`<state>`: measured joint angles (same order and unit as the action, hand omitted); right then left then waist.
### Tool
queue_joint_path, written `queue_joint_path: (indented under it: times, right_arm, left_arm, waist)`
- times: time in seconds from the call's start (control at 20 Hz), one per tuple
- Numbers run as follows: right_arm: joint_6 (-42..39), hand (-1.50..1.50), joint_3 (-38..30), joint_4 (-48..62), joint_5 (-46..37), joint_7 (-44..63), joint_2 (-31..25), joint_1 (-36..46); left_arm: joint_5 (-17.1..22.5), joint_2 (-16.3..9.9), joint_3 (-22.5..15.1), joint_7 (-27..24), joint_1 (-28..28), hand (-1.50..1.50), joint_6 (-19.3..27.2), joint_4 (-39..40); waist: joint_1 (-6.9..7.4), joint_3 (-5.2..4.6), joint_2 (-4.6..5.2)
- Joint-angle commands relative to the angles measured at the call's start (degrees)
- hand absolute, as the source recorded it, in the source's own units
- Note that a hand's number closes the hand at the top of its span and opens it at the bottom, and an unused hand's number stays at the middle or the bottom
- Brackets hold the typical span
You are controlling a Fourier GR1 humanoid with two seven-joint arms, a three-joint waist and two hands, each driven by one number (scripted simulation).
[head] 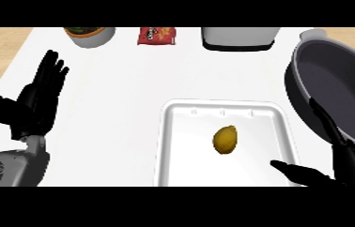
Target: Pick the lemon from the tray and place it in the pot
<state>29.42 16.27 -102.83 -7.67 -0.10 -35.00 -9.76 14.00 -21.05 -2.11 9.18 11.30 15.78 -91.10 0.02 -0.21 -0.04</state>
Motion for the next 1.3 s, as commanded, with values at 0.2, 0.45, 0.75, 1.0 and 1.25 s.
queue_joint_path:
  times: [0.2,0.45,0.75,1.0,1.25]
  right_arm:
    - [-14.7,-1.5,10.4,-7.5,-8.5,29.0,-8.7,7.6]
    - [-23.8,-1.5,15.5,-4.5,-8.8,44.7,-2.5,19.5]
    - [-27.9,-1.5,16.2,-0.9,-11.8,52.8,9.2,26.6]
    - [-27.8,-1.5,17.3,0.2,-18.0,49.5,12.1,19.7]
    - [-30.8,-1.5,13.8,9.4,-19.6,50.6,16.0,24.7]
  left_arm:
    - [-0.5,0.3,-0.2,1.1,2.8,0.0,-0.3,1.3]
    - [-1.0,1.7,-0.7,1.5,1.7,0.0,0.3,-0.1]
    - [-1.0,0.3,2.4,2.9,0.8,0.0,-2.1,-0.9]
    - [-1.6,1.7,3.5,3.1,-3.6,0.0,-3.1,-6.1]
    - [-1.7,1.0,6.4,1.4,1.9,0.0,-5.8,2.4]
  waist:
    - [0.84,-0.1,0.23]
    - [1.7,0.1,0.22]
    - [0.55,0.19,0.09]
    - [0.18,0.21,-0.03]
    - [0.1,0.2,0.11]
